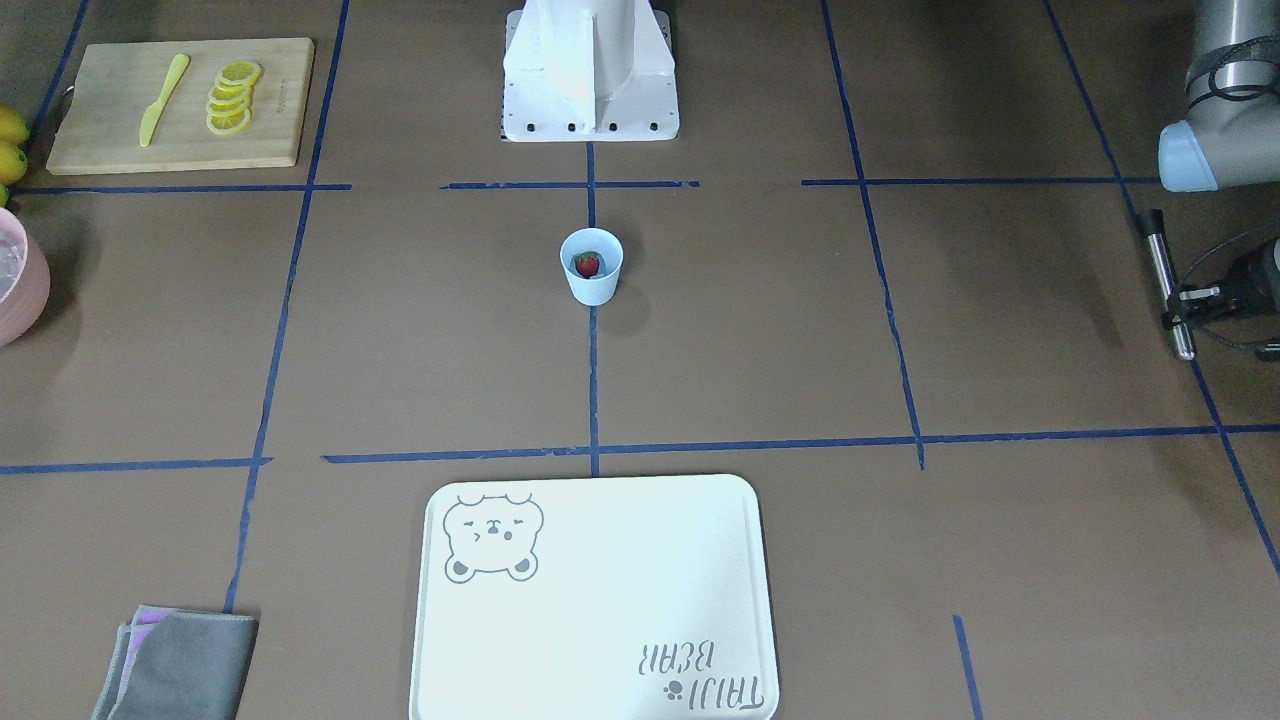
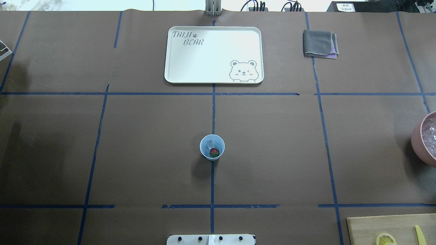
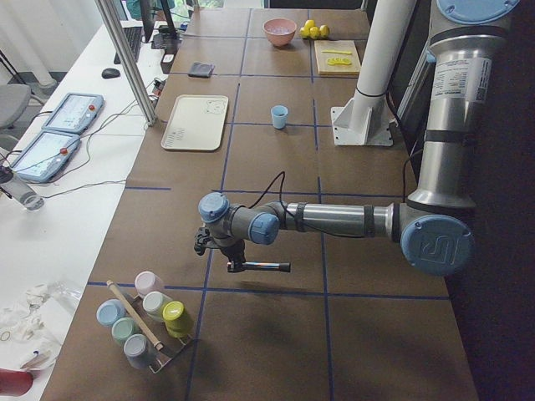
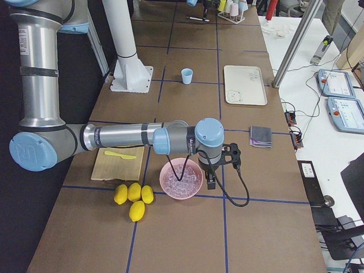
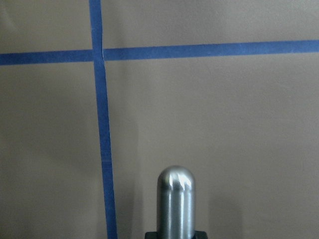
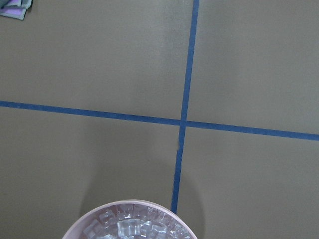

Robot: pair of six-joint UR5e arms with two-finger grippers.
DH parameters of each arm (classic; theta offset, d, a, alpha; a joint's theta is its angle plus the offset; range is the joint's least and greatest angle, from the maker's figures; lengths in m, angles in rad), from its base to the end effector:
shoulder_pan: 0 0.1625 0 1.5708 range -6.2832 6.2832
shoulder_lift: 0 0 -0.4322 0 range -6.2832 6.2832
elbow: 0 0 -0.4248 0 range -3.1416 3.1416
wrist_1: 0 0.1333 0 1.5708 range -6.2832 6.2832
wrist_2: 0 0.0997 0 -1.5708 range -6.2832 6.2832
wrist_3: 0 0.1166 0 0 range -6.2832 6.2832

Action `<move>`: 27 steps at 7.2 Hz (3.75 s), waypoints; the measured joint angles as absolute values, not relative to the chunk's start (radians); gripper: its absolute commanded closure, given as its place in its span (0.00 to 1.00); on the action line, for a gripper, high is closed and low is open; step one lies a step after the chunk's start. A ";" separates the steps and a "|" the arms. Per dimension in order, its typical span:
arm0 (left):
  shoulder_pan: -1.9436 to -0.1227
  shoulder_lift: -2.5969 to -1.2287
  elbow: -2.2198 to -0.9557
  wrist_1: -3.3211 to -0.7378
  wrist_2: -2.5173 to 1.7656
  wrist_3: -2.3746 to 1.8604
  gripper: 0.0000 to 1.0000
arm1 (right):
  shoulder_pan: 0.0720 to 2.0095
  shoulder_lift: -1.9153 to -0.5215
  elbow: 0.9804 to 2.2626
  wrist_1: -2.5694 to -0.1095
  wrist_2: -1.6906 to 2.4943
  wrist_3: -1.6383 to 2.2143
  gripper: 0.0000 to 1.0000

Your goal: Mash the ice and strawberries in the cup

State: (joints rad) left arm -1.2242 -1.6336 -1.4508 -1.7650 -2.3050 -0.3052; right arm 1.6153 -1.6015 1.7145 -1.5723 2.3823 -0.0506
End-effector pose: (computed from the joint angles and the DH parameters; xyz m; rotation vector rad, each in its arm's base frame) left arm 0.1390 -0.5472 0.6903 -0.1108 0.7365 0.0898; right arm 0.0717 -0.5142 0.6153 0.1437 -0.8047 -0.0510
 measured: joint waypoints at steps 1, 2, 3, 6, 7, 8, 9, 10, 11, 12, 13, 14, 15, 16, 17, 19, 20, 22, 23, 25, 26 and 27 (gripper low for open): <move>-1.224 -1.646 -1.423 -1.783 -2.304 -0.306 1.00 | 1.615 -1.602 1.715 -1.572 2.382 -0.051 0.01; -1.223 -1.655 -1.404 -1.795 -2.303 -0.311 1.00 | 1.615 -1.601 1.715 -1.572 2.382 -0.051 0.01; -1.223 -1.663 -1.394 -1.801 -2.302 -0.325 1.00 | 1.615 -1.600 1.715 -1.572 2.382 -0.051 0.01; -1.221 -1.685 -1.335 -1.860 -2.300 -0.352 1.00 | 1.616 -1.599 1.716 -1.572 2.382 -0.051 0.01; -1.220 -1.694 -1.306 -1.891 -2.299 -0.356 1.00 | 1.616 -1.598 1.717 -1.572 2.382 -0.051 0.01; -1.220 -1.698 -1.292 -1.905 -2.299 -0.358 0.98 | 1.616 -1.598 1.717 -1.572 2.382 -0.051 0.01; -1.220 -1.699 -1.288 -1.910 -2.299 -0.359 0.75 | 1.616 -1.597 1.718 -1.572 2.382 -0.051 0.01; -1.220 -1.700 -1.286 -1.912 -2.299 -0.359 0.01 | 1.616 -1.597 1.718 -1.572 2.382 -0.051 0.01; -1.220 -1.701 -1.287 -1.913 -2.299 -0.358 0.00 | 1.616 -1.597 1.719 -1.572 2.383 -0.051 0.01; -1.221 -1.702 -1.288 -1.914 -2.299 -0.357 0.00 | 1.616 -1.597 1.719 -1.572 2.383 -0.051 0.01; -1.221 -1.702 -1.289 -1.914 -2.299 -0.357 0.00 | 1.616 -1.597 1.720 -1.572 2.383 -0.052 0.01; -1.221 -1.702 -1.290 -1.914 -2.299 -0.356 0.00 | 1.615 -1.597 1.720 -1.572 2.383 -0.052 0.01; -1.222 -1.703 -1.294 -1.914 -2.299 -0.356 0.00 | 1.616 -1.596 1.721 -1.572 2.384 -0.052 0.01; -1.227 -1.703 -1.308 -1.913 -2.299 -0.357 0.00 | 1.616 -1.596 1.721 -1.572 2.384 -0.052 0.01; -1.249 -1.702 -1.341 -1.906 -2.299 -0.356 0.00 | 1.616 -1.597 1.721 -1.572 2.384 -0.054 0.01; -1.312 -1.701 -1.445 -1.843 -2.304 -0.339 0.00 | 1.617 -1.599 1.722 -1.572 2.384 -0.058 0.01; -1.344 -1.702 -1.509 -1.758 -2.306 -0.294 0.00 | 1.617 -1.600 1.722 -1.572 2.384 -0.058 0.01; -1.446 -1.699 -1.576 -1.589 -2.308 -0.101 0.00 | 1.617 -1.605 1.722 -1.572 2.384 -0.059 0.01; -1.506 -1.676 -1.580 -1.559 -2.319 -0.007 0.00 | 1.617 -1.605 1.722 -1.572 2.385 -0.059 0.01; -1.591 -1.600 -1.581 -1.552 -2.389 0.067 0.00 | 1.617 -1.607 1.720 -1.572 2.386 -0.057 0.01; -1.606 -1.574 -1.585 -1.551 -2.409 0.070 0.00 | 1.617 -1.607 1.720 -1.572 2.387 -0.056 0.01; -1.611 -1.564 -1.588 -1.550 -2.416 0.066 0.00 | 1.617 -1.607 1.720 -1.573 2.390 -0.055 0.01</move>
